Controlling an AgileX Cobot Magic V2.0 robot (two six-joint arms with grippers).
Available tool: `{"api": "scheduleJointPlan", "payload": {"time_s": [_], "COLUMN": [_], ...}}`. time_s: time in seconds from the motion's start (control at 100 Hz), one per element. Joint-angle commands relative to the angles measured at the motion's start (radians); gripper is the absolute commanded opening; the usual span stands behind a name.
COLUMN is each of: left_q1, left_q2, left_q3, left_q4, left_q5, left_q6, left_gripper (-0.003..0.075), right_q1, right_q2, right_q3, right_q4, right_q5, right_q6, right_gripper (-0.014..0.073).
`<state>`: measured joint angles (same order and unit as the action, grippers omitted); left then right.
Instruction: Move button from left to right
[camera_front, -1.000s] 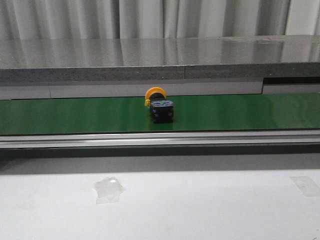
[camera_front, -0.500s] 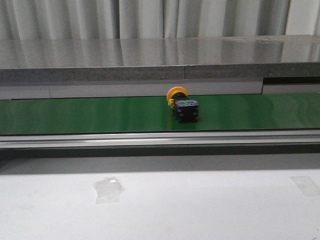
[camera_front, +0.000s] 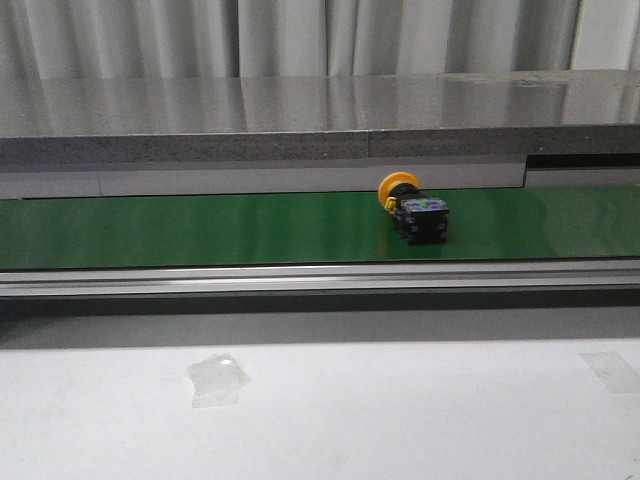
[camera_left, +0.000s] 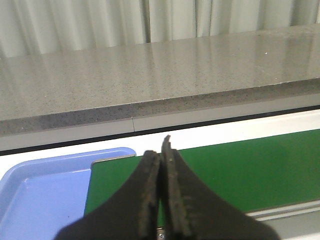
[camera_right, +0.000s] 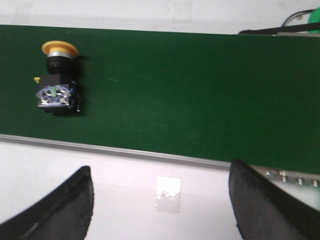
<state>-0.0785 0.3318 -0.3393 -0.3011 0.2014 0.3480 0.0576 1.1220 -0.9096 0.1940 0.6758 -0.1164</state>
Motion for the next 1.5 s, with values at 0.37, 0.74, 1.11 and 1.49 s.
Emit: {"api": "scheduleJointPlan", "payload": {"time_s": [0.37, 0.74, 1.11, 1.49], "left_q1": [-0.007, -0.007, -0.007, -0.007], "left_q2": [0.006, 0.006, 0.006, 0.006], "left_q3": [-0.028, -0.028, -0.028, -0.028], "left_q4": [-0.016, -0.016, -0.016, -0.016], "left_q5": [-0.081, -0.081, -0.081, -0.081], "left_q6": [-0.007, -0.007, -0.007, -0.007], "left_gripper": [-0.002, -0.002, -0.002, -0.002], "right_q1": [0.079, 0.11, 0.11, 0.108], "right_q2": [0.334, 0.498, 0.59, 0.6], "right_q3": [-0.274, -0.339, -0.344, -0.36], "right_q4": [0.077, 0.043, 0.04, 0.037], "right_q5": [0.005, -0.014, -0.01, 0.06], "right_q6": [-0.226, -0.254, -0.254, -0.254], "right_gripper": [0.0563, 0.0565, 0.0563, 0.0128]}}
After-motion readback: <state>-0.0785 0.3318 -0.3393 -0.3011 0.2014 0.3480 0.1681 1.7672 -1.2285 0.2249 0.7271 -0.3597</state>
